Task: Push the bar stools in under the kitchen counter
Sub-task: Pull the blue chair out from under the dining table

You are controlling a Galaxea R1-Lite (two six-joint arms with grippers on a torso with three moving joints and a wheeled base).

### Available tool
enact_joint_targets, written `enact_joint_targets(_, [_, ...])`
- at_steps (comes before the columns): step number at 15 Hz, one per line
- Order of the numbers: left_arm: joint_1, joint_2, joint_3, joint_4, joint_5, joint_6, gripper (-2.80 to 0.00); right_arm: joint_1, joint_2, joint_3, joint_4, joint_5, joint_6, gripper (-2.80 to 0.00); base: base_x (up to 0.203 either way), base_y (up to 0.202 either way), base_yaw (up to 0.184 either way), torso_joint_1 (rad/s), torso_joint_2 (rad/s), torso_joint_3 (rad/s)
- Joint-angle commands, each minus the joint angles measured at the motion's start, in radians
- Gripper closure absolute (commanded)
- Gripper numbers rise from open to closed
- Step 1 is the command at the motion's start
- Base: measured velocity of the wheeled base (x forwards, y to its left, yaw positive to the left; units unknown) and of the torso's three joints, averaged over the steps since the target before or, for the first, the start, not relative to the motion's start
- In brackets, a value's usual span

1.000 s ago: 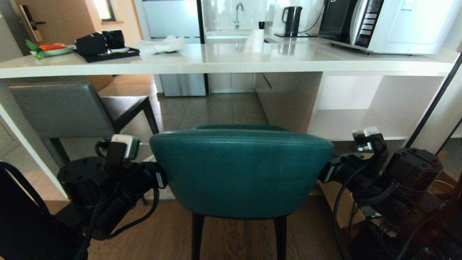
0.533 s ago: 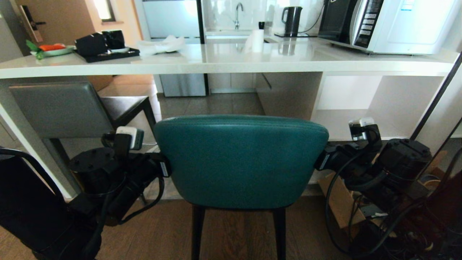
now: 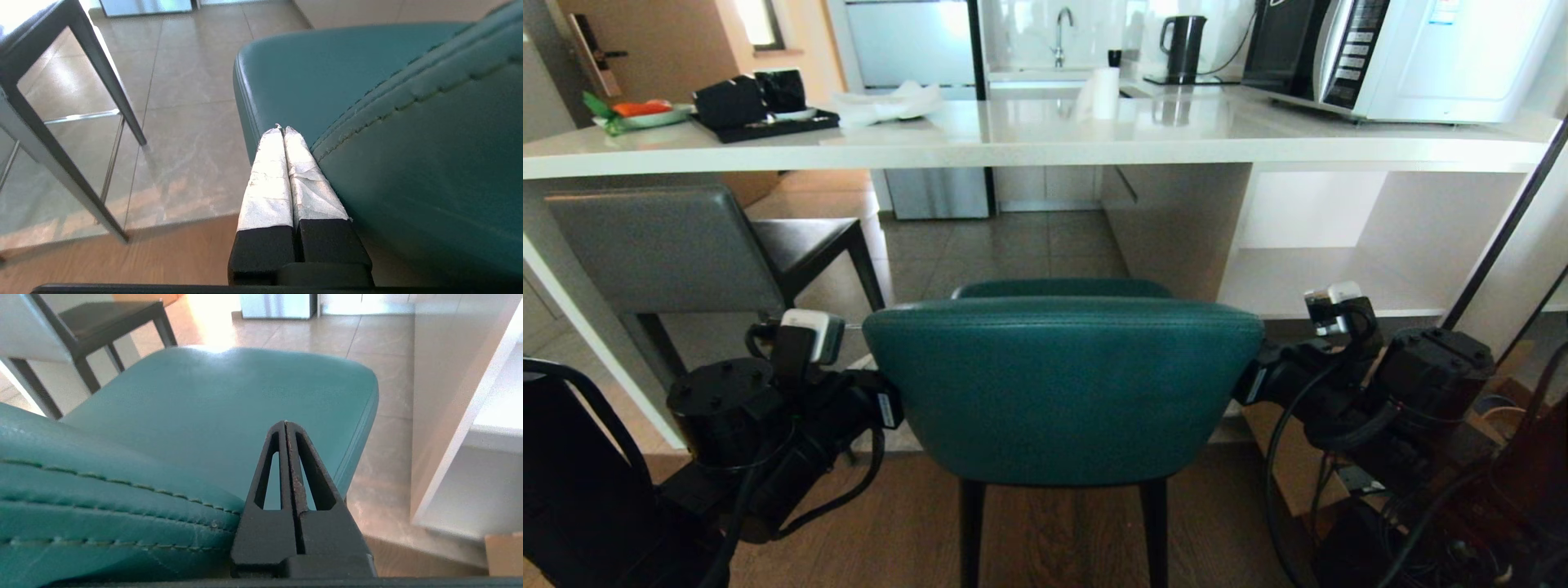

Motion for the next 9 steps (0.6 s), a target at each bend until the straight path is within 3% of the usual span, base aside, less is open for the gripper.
enact_joint_targets(1, [-0.089, -0.013, 0.035, -0.003, -0.001, -0.002, 0.0, -0.004, -0.012, 0.033, -0.01, -0.002, 0.004, 0.0, 0.0, 0.0, 0.0, 0.0, 0.0, 0.0])
enact_joint_targets(3, [-0.122, -0.002, 0.077, -0.003, -0.004, -0.004, 0.0, -0.013, -0.009, 0.07, -0.01, 0.002, 0.004, 0.0, 0.0, 0.0, 0.0, 0.0, 0.0, 0.0])
enact_joint_targets(9, [-0.113, -0.043, 0.072, -0.003, 0.002, -0.006, 0.0, -0.031, -0.048, 0.075, -0.01, -0.005, 0.004, 0.0, 0.0, 0.0, 0.0, 0.0, 0.0, 0.0])
